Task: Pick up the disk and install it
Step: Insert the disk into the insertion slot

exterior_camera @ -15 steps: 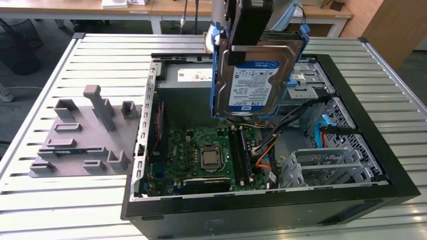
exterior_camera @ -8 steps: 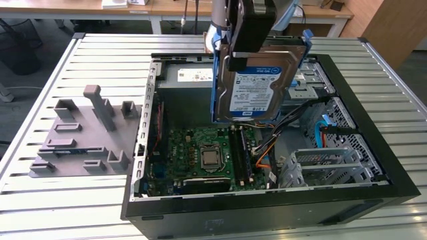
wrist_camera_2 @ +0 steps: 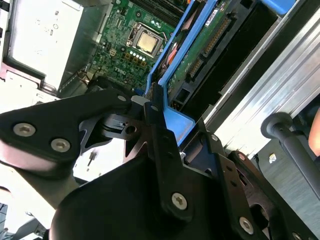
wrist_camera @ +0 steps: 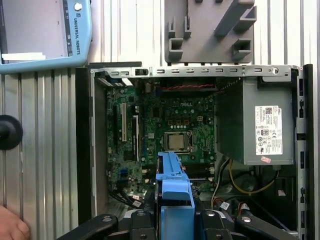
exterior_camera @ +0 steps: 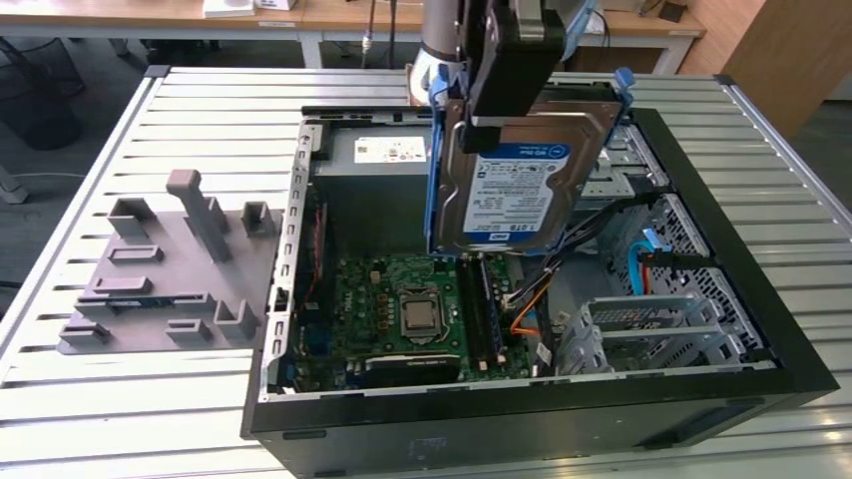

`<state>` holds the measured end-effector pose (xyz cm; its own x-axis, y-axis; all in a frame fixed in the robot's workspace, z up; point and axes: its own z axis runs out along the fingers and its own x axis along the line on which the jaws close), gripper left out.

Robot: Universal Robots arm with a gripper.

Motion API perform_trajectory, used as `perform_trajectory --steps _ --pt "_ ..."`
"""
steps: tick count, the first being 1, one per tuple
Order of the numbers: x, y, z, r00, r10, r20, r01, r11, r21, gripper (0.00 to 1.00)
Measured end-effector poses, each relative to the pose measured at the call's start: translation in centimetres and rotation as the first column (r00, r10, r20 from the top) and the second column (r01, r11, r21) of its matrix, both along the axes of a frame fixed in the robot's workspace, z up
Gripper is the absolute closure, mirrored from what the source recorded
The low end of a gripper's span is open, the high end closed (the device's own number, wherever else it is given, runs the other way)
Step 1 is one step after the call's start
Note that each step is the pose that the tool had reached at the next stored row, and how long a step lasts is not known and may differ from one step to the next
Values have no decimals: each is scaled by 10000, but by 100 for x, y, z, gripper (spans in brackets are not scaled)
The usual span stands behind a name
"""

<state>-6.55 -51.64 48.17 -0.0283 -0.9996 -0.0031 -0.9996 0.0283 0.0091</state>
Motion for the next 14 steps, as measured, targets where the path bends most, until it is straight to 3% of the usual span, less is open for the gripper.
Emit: perform_trajectory --steps 8,14 --pt "150 -15 -13 10000 0 1 0 10000 -67 64" --pt "170 -49 -22 10000 0 0 0 10000 -97 64"
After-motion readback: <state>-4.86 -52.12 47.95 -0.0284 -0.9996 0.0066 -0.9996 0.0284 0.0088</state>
